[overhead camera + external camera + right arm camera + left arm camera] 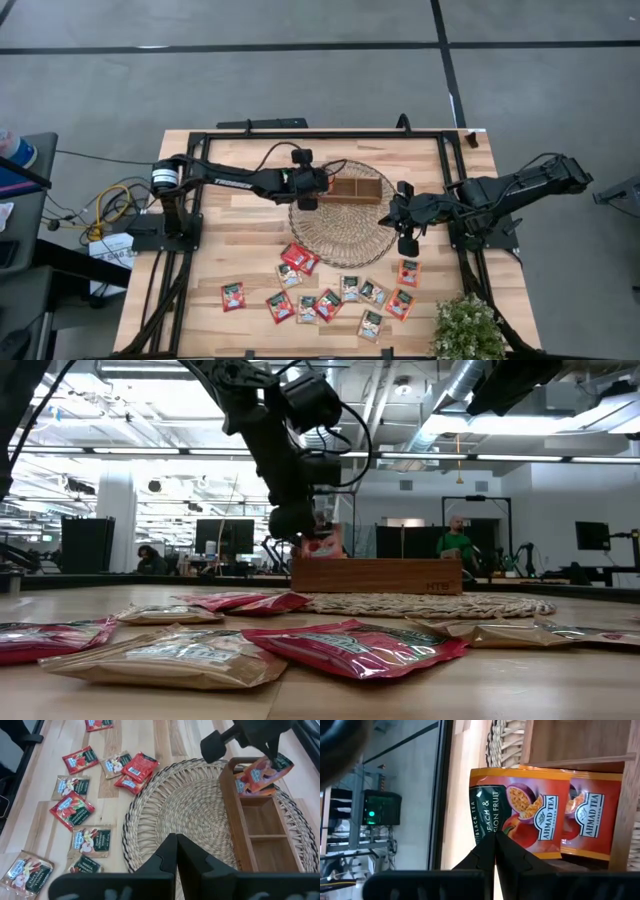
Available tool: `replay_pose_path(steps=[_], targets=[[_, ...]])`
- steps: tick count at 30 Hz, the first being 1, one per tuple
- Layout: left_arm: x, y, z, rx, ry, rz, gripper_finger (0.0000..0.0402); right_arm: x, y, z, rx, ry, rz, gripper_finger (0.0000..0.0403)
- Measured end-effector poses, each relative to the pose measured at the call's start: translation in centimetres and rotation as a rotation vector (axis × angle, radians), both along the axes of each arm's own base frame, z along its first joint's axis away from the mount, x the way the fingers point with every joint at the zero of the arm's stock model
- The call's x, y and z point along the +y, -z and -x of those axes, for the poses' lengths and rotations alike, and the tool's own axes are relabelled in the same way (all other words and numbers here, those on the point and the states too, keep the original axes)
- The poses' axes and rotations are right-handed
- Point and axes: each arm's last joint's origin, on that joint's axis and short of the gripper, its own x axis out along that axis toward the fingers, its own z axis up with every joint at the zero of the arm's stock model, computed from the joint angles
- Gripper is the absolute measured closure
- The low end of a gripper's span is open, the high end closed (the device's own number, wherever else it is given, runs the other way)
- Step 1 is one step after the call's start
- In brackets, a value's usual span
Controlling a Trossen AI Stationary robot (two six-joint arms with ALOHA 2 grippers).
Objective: Pick & Place Tea
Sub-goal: Put the orange tea bag into the left section of the wooden organizer
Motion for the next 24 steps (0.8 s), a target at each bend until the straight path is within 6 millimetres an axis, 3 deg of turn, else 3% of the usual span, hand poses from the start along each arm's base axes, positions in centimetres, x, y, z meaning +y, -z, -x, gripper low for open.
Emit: replay_pose_path(steps=[15, 24], targets=[[-0.05, 0.21, 0.26, 0.039, 0.007, 0.009, 0.0399, 0.0, 0.0, 0.0, 0.0, 0.0, 0.0, 0.0403], [-0.07, 0.21, 0.23, 0.05, 0.026, 0.007, 0.0344, 0.0, 0.0, 0.0, 0.0, 0.0, 0.0, 0.0403]])
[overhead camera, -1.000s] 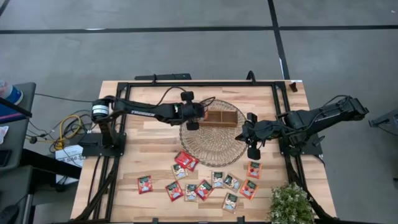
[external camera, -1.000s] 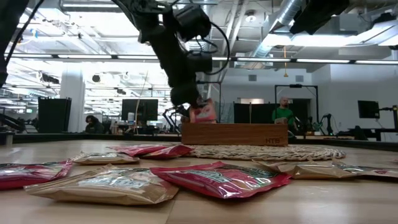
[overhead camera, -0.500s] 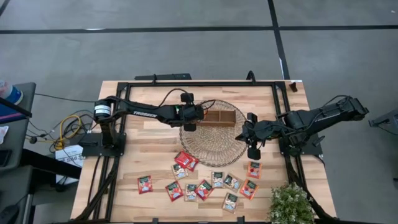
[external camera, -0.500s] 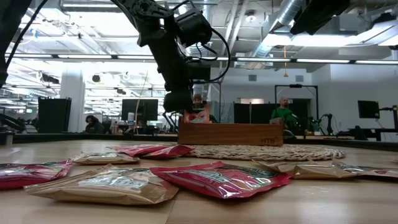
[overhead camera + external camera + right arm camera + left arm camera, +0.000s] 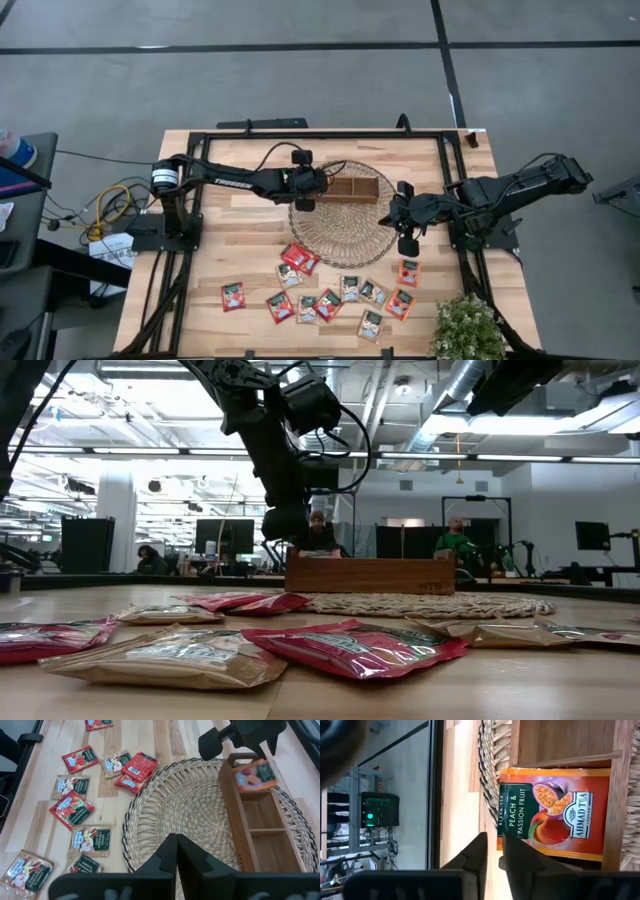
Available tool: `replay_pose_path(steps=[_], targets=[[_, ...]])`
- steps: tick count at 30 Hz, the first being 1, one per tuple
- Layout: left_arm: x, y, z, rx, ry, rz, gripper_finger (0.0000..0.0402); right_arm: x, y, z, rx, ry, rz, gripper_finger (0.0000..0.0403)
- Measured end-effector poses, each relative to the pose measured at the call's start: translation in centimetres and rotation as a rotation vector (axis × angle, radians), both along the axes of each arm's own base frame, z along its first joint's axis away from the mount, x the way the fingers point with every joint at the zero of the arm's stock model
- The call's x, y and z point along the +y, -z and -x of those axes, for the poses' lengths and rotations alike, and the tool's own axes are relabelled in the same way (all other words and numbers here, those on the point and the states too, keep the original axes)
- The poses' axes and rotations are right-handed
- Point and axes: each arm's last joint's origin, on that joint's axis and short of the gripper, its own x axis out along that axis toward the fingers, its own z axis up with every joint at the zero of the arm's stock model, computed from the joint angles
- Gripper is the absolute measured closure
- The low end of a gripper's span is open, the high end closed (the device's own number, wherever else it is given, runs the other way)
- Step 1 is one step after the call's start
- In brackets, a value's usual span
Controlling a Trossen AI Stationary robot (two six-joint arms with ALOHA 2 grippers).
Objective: Pick & Place Tea
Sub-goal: Put the orange tea bag into the left section of the wooden organizer
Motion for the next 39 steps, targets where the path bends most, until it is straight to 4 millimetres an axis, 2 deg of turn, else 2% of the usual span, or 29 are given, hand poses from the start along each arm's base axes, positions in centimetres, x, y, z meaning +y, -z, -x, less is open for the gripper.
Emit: replay_pose_path(steps=[5, 9, 12, 15, 20, 26, 29, 32, 39], targets=[[0.0, 0.0, 0.0, 0.004, -0.004, -0.01, 0.0311, 0.0, 0.0, 0.0, 0.0, 0.0, 0.0, 0.0403], [-0.6, -0.1, 0.0, 0.043, -0.008, -0.089, 0.0303, 0.0, 0.0, 0.0, 0.0, 0.0, 0.0, 0.0403], [-1.6, -0.9, 0.3, 0.084, -0.005, -0.173, 0.0303, 0.0, 0.0, 0.0, 0.0, 0.0, 0.0, 0.0403], [-3.0, -2.6, 1.1, 0.064, 0.008, -0.17, 0.0303, 0.0, 0.0, 0.0, 0.003, 0.001, 0.001, 0.0403], [-5.5, -6.7, 4.2, -0.074, -0.01, -0.004, 0.0303, 0.0, 0.1, 0.1, 0.011, 0.0, 0.003, 0.0403], [-7.6, -10.7, 9.4, -0.207, -0.077, 0.469, 0.0303, 0.0, 0.1, 0.1, 0.009, 0.001, 0.003, 0.0403], [-8.4, -11.7, 11.4, -0.2, -0.123, 0.613, 0.0303, 0.0, 0.1, 0.1, 0.009, 0.001, 0.003, 0.0403], [-9.3, -12.0, 12.8, -0.165, -0.164, 0.649, 0.0303, 0.0, 0.1, 0.1, 0.008, 0.001, 0.002, 0.0403], [-11.3, -11.5, 13.6, -0.13, -0.168, 0.645, 0.0303, 0.0, 0.0, 0.0, 0.005, 0.001, 0.001, 0.0403]])
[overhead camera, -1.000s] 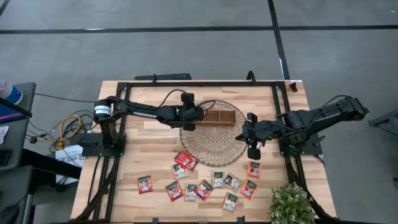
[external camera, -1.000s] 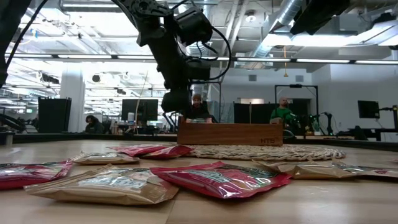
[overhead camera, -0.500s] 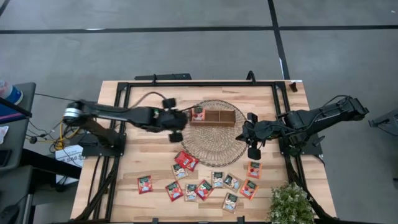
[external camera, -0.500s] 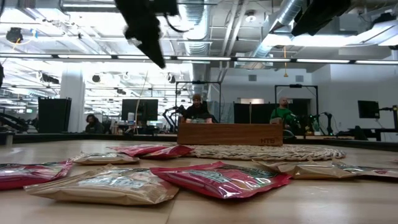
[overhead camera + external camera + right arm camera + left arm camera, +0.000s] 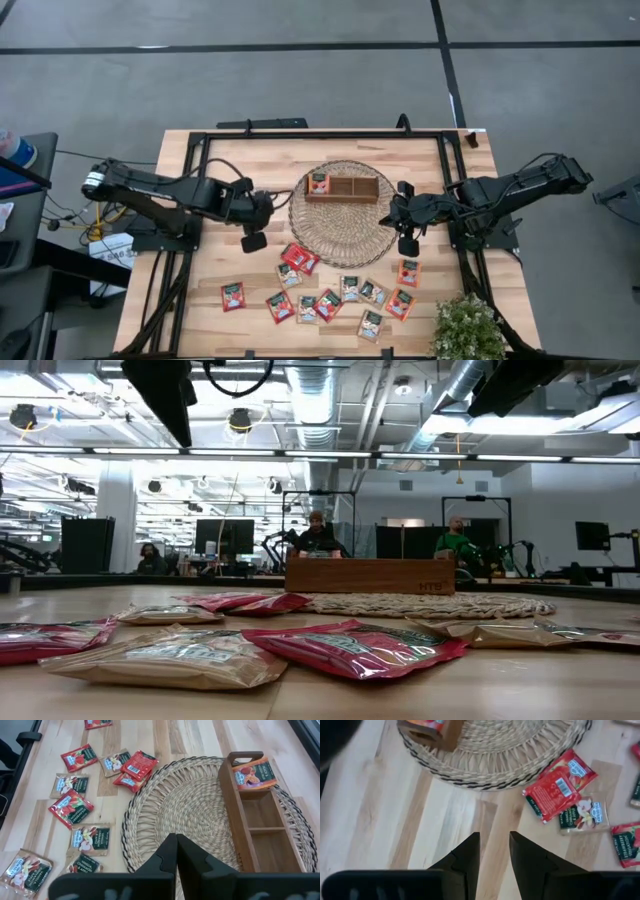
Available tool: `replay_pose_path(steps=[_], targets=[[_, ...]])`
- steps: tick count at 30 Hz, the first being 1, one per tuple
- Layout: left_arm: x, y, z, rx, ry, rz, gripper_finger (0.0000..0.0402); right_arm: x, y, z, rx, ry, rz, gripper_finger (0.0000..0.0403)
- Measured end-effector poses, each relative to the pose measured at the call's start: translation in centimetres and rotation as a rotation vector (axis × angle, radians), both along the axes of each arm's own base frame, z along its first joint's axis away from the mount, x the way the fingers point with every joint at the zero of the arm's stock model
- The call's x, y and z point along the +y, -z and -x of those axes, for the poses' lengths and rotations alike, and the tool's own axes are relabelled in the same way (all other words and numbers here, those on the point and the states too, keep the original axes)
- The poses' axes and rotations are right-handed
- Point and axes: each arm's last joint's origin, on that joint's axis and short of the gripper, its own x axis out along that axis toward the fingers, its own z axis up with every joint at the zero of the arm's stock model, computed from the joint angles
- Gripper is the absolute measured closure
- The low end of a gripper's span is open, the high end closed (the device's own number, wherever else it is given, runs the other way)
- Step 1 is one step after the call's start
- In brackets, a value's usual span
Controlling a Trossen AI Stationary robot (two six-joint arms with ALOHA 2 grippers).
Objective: Pick & Place Tea
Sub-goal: Put the orange tea bag into the left section of the wooden organizer
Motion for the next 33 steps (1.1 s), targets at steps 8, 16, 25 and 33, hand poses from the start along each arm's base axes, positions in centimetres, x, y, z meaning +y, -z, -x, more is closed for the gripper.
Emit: replay_pose_path(steps=[8, 16, 25, 33], targets=[[-0.9, 2.6, -0.4, -0.099, -0.029, -0.08, 0.0303, 0.0, 0.0, 0.0, -0.004, 0.03, -0.032, 0.0403], [-1.8, 5.0, 1.5, -0.311, -0.007, -0.018, 0.0303, 0.0, 0.0, 0.0, 0.003, 0.085, -0.088, 0.0403], [-0.9, 6.9, 4.8, -0.483, -0.075, 0.005, 0.0303, 0.1, 0.3, 0.1, 0.046, 0.061, -0.142, 0.0403], [-0.5, 9.4, 5.8, -0.565, -0.071, -0.02, 0.0303, 0.6, 2.4, -1.1, 0.23, 0.048, -0.271, 0.0403]])
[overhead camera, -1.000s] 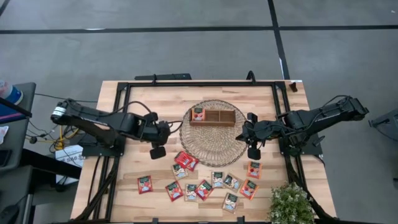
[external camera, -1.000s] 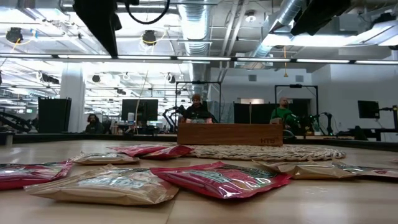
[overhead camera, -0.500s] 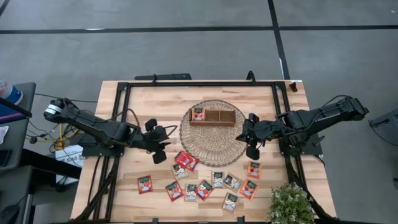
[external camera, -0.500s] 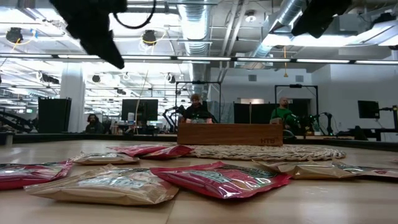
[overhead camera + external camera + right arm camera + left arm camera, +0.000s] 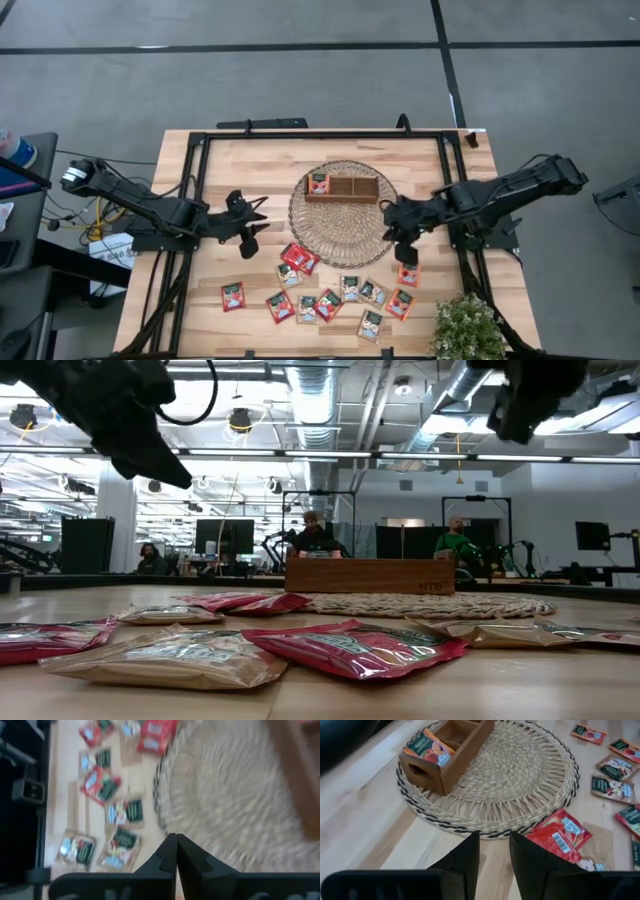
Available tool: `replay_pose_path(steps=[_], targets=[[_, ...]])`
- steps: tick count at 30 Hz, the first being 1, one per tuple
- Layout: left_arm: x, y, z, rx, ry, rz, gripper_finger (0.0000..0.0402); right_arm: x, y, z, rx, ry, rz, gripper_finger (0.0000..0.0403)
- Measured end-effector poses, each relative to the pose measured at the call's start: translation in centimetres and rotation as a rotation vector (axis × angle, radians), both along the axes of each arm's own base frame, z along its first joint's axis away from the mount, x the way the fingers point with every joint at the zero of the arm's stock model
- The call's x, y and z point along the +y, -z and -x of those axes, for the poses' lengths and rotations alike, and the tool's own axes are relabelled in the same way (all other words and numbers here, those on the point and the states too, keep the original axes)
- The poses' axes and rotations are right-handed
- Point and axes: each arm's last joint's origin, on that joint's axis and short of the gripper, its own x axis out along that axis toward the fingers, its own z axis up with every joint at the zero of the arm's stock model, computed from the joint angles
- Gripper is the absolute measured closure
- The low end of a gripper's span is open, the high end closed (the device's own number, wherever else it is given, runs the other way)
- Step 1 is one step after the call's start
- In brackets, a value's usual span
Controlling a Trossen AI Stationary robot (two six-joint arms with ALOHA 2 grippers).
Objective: Pick & Place Tea
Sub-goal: Put the orange tea bag into the left section of the wooden organizer
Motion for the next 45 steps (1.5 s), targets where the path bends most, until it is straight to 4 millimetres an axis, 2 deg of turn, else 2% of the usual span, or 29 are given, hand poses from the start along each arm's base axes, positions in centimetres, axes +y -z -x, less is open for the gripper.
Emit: replay_pose_path(steps=[4, 8, 13, 16, 19, 22, 27, 34, 37, 45], targets=[[0.0, 0.1, -0.1, -0.013, 0.001, 0.004, 0.0303, 0.1, 1.4, -0.6, 0.134, -0.01, -0.084, 0.0403], [-0.2, -0.7, -0.6, -0.101, 0.03, -0.008, 0.0303, -0.2, 2.6, -0.6, 0.252, -0.004, -0.073, 0.0403], [0.0, -3.2, -1.7, -0.189, 0.063, -0.08, 0.0303, -1.2, 1.6, -0.2, 0.215, 0.074, 0.081, 0.0403], [0.2, -4.1, -1.9, -0.204, 0.054, -0.102, 0.0303, -1.6, 0.7, 0.3, 0.184, 0.135, 0.041, 0.0403], [0.4, -4.3, -1.8, -0.181, 0.013, -0.129, 0.0303, -1.8, 0.7, 0.9, 0.25, 0.23, -0.043, 0.0403], [0.7, -4.0, -1.5, -0.129, -0.039, -0.175, 0.0303, -1.2, 1.2, 1.4, 0.358, 0.274, -0.1, 0.0403], [1.0, -3.3, -1.0, -0.05, -0.102, -0.225, 0.0303, 0.4, 2.5, 0.6, 0.448, 0.28, -0.166, 0.0403], [1.0, -3.1, -0.8, -0.019, -0.102, -0.235, 0.0303, 2.0, 4.4, -0.5, 0.559, 0.313, -0.185, 0.0402], [1.0, -3.1, -0.8, -0.007, -0.086, -0.259, 0.0303, 2.6, 5.3, -0.8, 0.604, 0.323, -0.185, 0.0388], [1.0, -3.1, -0.8, 0.005, -0.072, -0.281, 0.0303, 3.8, 7.2, -1.3, 0.687, 0.333, -0.134, 0.0304]])
